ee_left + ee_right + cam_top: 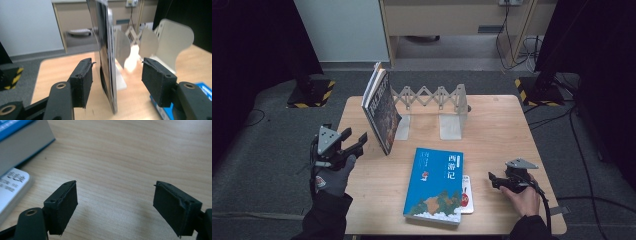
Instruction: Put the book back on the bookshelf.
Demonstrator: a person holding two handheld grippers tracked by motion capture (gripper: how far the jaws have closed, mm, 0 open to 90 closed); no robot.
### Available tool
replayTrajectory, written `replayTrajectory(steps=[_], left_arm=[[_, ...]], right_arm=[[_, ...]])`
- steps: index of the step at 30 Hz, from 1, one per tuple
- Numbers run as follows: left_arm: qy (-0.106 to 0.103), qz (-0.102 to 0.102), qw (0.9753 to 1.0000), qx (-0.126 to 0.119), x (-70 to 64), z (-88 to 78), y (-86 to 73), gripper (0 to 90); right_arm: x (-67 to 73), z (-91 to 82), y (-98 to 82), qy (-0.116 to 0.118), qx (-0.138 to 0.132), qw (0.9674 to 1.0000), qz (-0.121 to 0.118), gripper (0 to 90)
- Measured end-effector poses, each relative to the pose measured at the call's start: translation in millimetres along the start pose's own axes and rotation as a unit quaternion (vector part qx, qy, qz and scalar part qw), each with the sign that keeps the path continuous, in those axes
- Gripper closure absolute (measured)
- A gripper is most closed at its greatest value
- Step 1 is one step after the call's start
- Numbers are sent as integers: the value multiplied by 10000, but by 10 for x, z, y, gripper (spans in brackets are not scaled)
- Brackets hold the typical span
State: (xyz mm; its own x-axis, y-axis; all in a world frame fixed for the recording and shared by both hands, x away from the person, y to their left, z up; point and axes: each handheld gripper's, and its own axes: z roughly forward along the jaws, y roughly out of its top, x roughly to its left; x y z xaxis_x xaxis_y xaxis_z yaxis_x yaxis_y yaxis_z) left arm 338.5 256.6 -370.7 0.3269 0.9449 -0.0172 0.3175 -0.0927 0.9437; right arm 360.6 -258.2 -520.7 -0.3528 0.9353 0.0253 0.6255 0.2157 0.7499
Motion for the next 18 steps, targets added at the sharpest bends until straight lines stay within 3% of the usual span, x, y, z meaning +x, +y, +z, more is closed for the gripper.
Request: replayTrajectory(steps=[3, 8, 12, 18], left_arm=[[-123, -154, 9997, 127, -5, 37, -147, 408], [-215, -129, 9987, 448, -60, 141, -328, 402], [-381, 14, 9964, 764, -159, 240, -492, 395], [-567, -164, 9934, 984, -176, 350, -630, 378]], right_arm=[[20, -36, 38, 57, -143, 9999, 6, 205], [55, -56, 82, 209, -206, 9996, 23, 198], [89, -64, 111, 329, -236, 9992, 70, 204], [152, -109, 190, 505, -427, 9978, 89, 201]])
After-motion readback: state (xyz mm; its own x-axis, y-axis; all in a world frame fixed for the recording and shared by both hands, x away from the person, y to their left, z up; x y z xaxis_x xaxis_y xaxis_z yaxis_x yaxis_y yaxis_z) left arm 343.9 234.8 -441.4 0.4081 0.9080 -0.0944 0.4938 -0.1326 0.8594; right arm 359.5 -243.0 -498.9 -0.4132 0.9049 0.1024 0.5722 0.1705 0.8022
